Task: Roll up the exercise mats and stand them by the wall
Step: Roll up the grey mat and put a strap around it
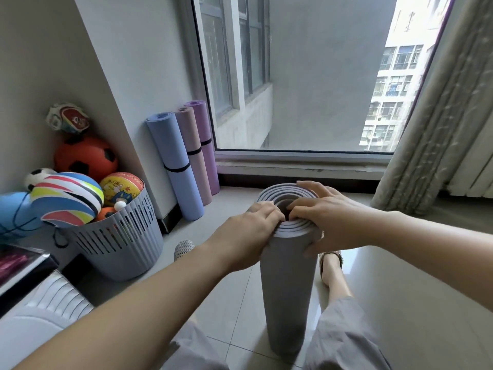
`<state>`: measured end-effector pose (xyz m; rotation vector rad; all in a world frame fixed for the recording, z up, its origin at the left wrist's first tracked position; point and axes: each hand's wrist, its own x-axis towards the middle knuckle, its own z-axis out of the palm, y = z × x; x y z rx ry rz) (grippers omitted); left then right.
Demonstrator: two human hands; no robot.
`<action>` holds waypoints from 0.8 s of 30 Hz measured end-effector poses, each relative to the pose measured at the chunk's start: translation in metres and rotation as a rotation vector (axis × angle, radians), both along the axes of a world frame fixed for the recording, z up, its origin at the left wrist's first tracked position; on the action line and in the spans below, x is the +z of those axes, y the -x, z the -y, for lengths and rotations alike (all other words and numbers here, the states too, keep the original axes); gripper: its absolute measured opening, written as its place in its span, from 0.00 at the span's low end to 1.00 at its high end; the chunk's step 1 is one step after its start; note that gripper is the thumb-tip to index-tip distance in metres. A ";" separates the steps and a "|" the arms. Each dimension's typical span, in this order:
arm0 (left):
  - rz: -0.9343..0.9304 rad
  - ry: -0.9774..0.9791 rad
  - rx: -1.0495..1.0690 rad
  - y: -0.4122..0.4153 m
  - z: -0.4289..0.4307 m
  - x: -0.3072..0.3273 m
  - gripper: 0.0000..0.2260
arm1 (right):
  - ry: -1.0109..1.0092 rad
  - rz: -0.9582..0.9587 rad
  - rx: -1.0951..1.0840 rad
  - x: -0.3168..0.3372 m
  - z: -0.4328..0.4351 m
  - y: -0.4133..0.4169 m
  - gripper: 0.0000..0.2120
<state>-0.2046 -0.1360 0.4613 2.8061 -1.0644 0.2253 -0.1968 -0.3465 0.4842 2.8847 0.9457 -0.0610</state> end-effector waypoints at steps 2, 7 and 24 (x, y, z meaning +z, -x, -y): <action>0.070 0.010 -0.013 0.005 -0.009 0.001 0.22 | 0.010 0.042 0.026 0.005 -0.006 0.002 0.29; 0.283 0.079 -0.043 0.010 -0.044 0.002 0.20 | -0.028 0.284 0.152 0.004 -0.041 0.011 0.25; 0.444 0.065 0.163 -0.063 -0.167 -0.117 0.15 | -0.232 0.557 0.433 -0.128 -0.175 -0.102 0.17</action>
